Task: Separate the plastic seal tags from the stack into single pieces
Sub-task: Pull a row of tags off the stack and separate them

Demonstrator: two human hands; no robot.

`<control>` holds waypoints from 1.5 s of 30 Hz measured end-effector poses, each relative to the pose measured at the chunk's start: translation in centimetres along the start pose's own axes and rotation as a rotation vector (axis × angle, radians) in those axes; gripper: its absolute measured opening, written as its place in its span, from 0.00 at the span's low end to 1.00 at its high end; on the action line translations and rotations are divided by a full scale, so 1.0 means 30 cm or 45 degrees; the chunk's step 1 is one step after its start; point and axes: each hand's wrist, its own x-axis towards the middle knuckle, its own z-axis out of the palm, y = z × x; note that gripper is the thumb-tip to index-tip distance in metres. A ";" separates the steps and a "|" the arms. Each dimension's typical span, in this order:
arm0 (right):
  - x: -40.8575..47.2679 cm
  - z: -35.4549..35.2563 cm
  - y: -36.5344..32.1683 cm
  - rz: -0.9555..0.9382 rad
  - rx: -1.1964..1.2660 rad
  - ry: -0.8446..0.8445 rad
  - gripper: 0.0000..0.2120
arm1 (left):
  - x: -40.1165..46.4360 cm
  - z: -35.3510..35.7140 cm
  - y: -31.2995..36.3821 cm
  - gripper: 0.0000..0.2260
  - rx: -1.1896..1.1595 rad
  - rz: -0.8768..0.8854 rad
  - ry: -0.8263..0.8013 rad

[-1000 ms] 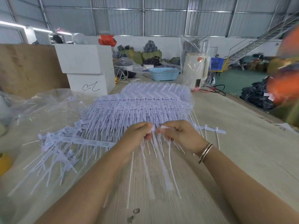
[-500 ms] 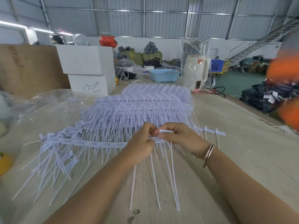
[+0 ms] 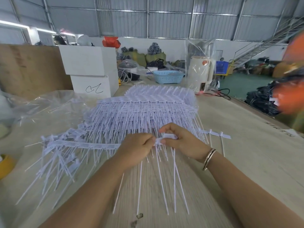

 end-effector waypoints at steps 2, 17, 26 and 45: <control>0.004 0.004 0.003 0.059 -0.114 -0.063 0.10 | 0.002 0.003 -0.003 0.19 0.023 0.030 0.021; 0.000 0.011 -0.008 -0.150 -0.075 0.051 0.11 | 0.017 -0.007 0.006 0.15 -0.411 -0.072 -0.082; -0.018 -0.021 -0.033 -0.172 0.239 0.206 0.11 | 0.019 -0.038 -0.007 0.12 -0.684 -0.127 0.023; 0.003 0.022 -0.008 0.157 0.041 -0.050 0.15 | -0.006 -0.030 -0.020 0.14 0.028 0.057 -0.017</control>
